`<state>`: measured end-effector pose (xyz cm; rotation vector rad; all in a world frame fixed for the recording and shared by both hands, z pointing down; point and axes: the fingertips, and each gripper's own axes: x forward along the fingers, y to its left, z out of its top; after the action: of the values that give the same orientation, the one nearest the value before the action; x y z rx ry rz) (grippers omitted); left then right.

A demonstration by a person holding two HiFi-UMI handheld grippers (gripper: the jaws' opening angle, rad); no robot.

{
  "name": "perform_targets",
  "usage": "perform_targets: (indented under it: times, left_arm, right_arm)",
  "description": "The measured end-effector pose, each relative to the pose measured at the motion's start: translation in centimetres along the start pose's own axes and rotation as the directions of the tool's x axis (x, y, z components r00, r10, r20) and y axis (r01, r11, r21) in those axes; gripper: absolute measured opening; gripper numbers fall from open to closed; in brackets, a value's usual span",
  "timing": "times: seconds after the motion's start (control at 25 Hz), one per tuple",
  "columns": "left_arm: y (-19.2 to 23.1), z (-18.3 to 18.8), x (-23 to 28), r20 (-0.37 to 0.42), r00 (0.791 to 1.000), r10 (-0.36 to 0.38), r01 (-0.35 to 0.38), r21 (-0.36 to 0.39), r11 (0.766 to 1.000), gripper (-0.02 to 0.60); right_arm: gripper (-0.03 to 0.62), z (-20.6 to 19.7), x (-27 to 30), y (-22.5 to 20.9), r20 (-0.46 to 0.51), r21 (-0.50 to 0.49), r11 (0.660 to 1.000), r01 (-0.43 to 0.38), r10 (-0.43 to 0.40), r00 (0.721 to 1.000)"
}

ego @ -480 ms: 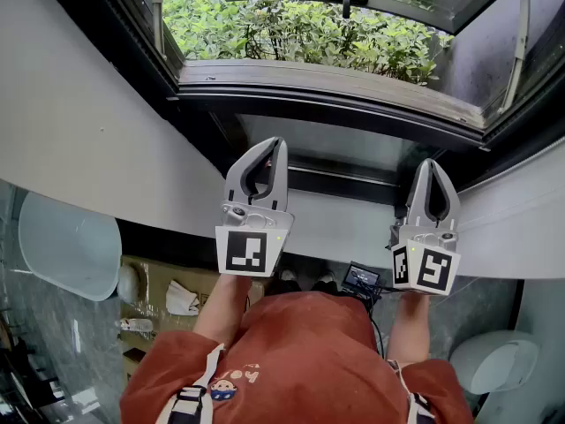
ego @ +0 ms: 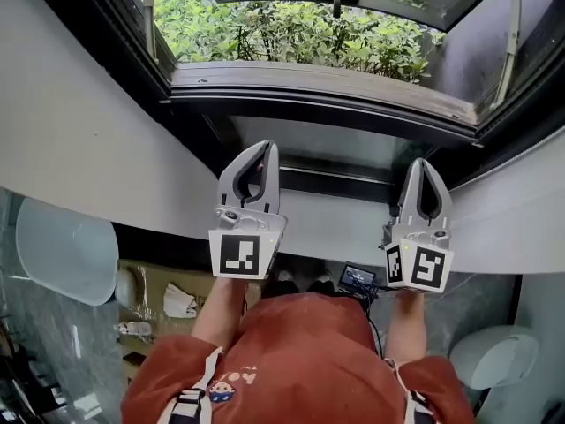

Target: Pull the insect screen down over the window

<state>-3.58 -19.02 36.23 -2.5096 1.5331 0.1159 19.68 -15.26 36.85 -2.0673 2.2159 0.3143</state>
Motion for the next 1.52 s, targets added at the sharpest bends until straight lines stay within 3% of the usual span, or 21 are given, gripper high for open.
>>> perform_targets:
  times: [0.88, 1.52]
  left_arm:
    - [0.3, 0.9, 0.2, 0.014, 1.0, 0.011, -0.011, 0.011, 1.0, 0.005]
    - [0.9, 4.1, 1.0, 0.068, 0.998, 0.011, -0.013, 0.028, 1.0, 0.005]
  right_arm:
    - [0.008, 1.4, 0.9, 0.4, 0.055, 0.008, 1.0, -0.012, 0.011, 0.998]
    - [0.008, 5.9, 2.1, -0.3, 0.164, -0.046, 0.999, 0.009, -0.001, 0.986]
